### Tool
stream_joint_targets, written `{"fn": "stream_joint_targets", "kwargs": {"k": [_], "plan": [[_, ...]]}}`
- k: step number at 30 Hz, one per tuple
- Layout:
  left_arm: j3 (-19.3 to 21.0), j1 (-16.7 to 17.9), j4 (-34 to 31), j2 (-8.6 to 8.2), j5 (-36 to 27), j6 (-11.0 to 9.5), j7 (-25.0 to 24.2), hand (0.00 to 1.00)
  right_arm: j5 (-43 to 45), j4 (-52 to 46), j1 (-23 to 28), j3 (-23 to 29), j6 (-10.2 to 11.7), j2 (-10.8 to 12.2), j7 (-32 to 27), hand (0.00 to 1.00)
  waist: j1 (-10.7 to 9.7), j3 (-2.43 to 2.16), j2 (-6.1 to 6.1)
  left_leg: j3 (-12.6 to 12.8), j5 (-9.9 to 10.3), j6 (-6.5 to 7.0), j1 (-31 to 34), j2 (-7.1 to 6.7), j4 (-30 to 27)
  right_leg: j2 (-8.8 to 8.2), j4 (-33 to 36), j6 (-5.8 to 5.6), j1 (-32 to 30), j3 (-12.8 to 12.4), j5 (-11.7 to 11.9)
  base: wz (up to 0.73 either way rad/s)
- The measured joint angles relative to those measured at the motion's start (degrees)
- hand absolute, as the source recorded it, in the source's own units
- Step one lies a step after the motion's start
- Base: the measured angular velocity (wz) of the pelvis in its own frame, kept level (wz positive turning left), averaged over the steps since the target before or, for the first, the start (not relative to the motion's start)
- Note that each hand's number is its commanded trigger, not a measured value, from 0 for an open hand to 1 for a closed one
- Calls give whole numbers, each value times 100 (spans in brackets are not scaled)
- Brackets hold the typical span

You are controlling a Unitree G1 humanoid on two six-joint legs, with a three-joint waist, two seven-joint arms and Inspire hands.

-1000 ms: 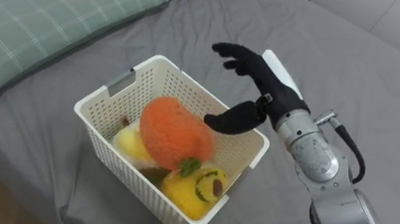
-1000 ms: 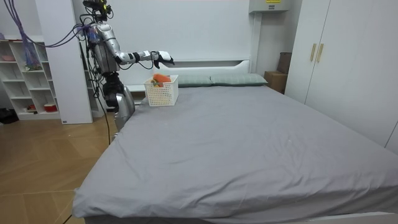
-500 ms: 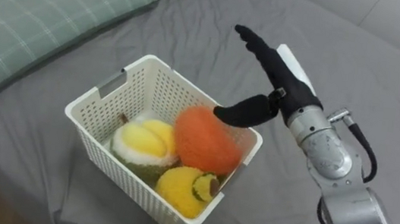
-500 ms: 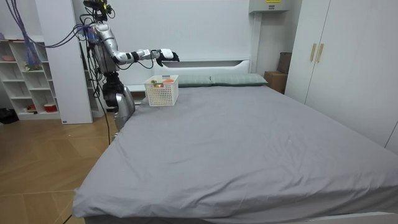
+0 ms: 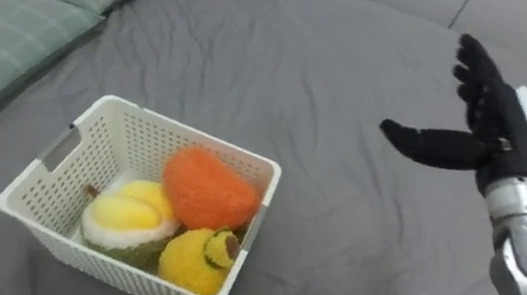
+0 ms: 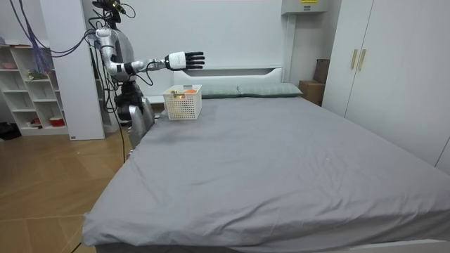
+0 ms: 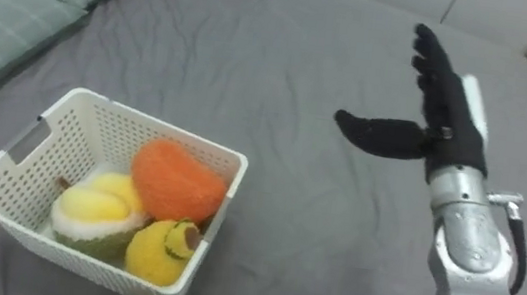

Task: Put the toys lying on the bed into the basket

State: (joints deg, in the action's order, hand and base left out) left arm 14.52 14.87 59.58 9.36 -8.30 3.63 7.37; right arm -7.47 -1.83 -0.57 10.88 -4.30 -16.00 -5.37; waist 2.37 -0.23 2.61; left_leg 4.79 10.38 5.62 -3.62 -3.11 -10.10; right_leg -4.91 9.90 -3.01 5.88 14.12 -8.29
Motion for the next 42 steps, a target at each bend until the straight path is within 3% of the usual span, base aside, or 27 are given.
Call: {"fn": "stream_joint_targets", "kwargs": {"k": [3,7,9,14,19,25,32,36,42], "plan": [[-53,-59,-25,-5,-43,-50,0,0,-596,592,292,250,102,-5,-271,0,-247,-5,30,94,12,-18,-26,36,43,17,7,8,-28,-17,6,-17],[-129,-81,-7,-74,-119,-44,114,0,-1257,1393,696,387,114,14,-568,0,-400,11,25,282,42,-36,-36,75,87,82,8,17,-115,-297,11,-25],[-141,-36,16,-91,-120,-46,164,0,-1800,1925,762,401,121,37,-634,0,-492,16,35,298,64,-43,-57,85,85,95,-8,22,-101,-296,13,-11],[-171,-33,23,-136,-143,-43,247,0,-2532,3251,951,401,173,203,-634,0,-535,28,-2,318,79,-48,-91,96,91,106,-17,22,-82,-330,13,-1],[-175,-36,114,-250,-347,-83,328,0,-2549,5060,1115,343,251,642,-544,0,-528,11,-111,395,111,-60,-107,124,83,139,-6,26,-96,-464,11,-9],[-234,-43,302,-370,-546,-175,402,0,-2604,6344,1203,327,257,759,-511,0,-562,43,-188,396,125,-74,-182,125,83,144,5,41,-43,-466,1,-1],[-235,8,370,-400,-542,-163,274,0,-1935,7000,1202,161,266,755,-86,0,-532,45,-182,390,138,-102,-181,132,60,158,-20,78,-78,-451,-78,0],[-256,25,355,-385,-445,-35,216,0,-828,7154,1088,-377,54,744,287,0,-398,45,-183,389,131,-108,-172,139,62,164,-19,80,-77,-432,-78,0],[-541,-12,352,-382,-447,119,214,0,-71,7312,733,-646,-78,725,290,0,-320,45,-180,324,131,-109,-123,136,56,156,-40,80,-68,-326,-77,7]]}}
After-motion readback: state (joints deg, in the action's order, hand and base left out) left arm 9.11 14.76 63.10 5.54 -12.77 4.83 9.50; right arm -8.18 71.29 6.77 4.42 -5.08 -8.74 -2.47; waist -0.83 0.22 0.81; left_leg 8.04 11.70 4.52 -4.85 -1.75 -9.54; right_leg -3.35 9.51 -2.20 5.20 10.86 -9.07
